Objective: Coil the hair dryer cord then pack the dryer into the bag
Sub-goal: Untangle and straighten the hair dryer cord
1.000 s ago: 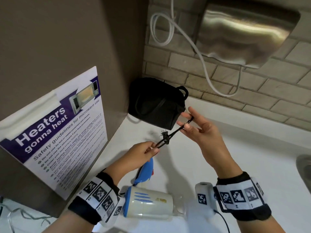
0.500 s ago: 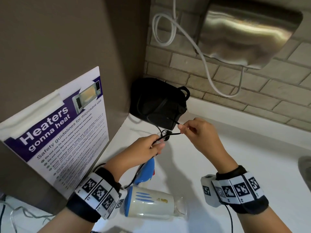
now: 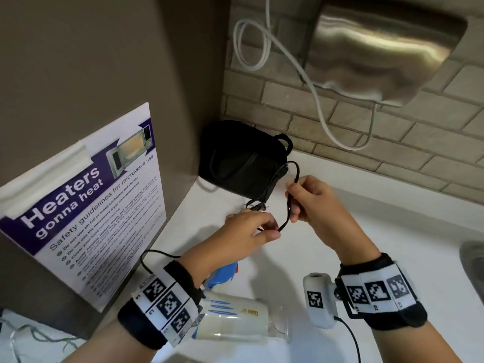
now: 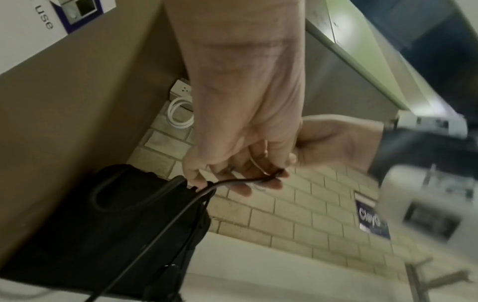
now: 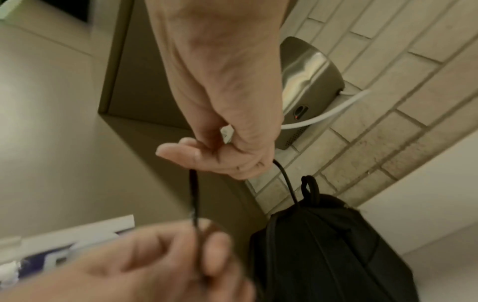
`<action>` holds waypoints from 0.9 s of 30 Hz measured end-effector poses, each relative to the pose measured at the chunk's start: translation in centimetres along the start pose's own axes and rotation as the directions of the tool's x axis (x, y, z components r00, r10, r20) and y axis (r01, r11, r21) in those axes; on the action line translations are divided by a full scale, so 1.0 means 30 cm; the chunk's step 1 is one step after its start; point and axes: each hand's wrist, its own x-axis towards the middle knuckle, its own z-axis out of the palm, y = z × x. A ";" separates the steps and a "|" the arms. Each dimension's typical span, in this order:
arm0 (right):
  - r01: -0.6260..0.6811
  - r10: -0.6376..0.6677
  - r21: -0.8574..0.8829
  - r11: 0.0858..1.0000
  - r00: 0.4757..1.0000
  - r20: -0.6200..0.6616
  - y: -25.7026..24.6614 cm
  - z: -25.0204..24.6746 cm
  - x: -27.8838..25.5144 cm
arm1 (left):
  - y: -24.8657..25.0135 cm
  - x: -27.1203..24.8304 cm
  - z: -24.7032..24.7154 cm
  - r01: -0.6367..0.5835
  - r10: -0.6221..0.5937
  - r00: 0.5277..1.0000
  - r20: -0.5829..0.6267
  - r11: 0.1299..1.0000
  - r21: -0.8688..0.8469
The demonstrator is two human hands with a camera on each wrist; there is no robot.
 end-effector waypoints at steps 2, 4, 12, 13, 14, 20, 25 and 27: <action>0.025 -0.028 -0.036 0.999 0.996 -0.089 0.017 -0.003 0.011 | 0.028 -0.017 -0.007 -0.015 0.019 1.000 0.023 0.989 -0.144; 0.115 -0.133 -0.181 0.977 0.987 -0.092 0.032 -0.007 0.019 | 0.051 -0.030 -0.021 -0.040 0.038 0.999 -0.013 0.960 -0.277; 0.334 -0.232 -0.392 0.857 0.930 0.284 0.073 -0.044 -0.003 | 0.045 -0.025 -0.137 -0.178 -0.048 0.938 -0.344 0.783 -0.596; 0.355 -0.241 -0.450 0.819 0.926 0.291 0.102 -0.056 0.008 | 0.035 -0.024 -0.152 -0.189 -0.092 0.922 -0.375 0.739 -0.647; 0.354 -0.245 -0.499 0.791 0.930 0.273 0.131 -0.066 0.023 | 0.026 -0.023 -0.168 -0.200 -0.129 0.910 -0.393 0.695 -0.691; 0.248 -0.203 -0.720 0.648 0.968 0.151 0.302 -0.126 0.098 | -0.003 -0.032 -0.253 -0.303 -0.276 0.845 -0.458 0.458 -0.836; 0.092 -0.111 -0.782 0.616 0.993 0.030 0.445 -0.185 0.133 | -0.020 -0.045 -0.288 -0.333 -0.282 0.820 -0.498 0.473 -0.816; 0.000 -0.027 -0.773 0.634 0.999 -0.023 0.482 -0.203 0.137 | -0.026 -0.045 -0.289 -0.337 -0.287 0.819 -0.496 0.459 -0.822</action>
